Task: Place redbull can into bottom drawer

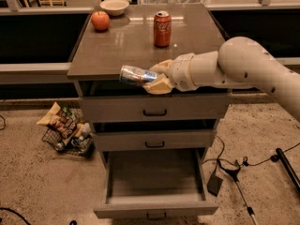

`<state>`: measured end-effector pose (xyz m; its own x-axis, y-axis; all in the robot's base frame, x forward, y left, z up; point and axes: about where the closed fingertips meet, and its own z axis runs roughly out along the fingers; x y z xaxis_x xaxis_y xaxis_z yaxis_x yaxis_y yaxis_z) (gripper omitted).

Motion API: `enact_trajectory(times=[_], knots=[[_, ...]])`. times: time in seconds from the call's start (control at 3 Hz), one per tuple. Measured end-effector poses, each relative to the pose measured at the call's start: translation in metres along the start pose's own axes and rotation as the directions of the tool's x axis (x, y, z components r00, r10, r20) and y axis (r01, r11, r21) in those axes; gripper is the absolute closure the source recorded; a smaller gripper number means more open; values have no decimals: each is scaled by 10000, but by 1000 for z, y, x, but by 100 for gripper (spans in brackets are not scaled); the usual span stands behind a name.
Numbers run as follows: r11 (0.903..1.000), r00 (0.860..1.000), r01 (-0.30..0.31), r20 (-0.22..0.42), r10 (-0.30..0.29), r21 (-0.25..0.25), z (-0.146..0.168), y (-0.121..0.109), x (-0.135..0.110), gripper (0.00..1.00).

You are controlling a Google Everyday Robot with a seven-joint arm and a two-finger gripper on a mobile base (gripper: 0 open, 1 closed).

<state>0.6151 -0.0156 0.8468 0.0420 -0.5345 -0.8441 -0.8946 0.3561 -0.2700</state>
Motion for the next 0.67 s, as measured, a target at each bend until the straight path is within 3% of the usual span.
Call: enact_trajectory(times=[0.33, 0.67], knots=[[9996, 9993, -219, -299, 212, -205, 12, 16, 16, 100], [9920, 9925, -1195, -300, 1183, -411, 32, 52, 57, 100]])
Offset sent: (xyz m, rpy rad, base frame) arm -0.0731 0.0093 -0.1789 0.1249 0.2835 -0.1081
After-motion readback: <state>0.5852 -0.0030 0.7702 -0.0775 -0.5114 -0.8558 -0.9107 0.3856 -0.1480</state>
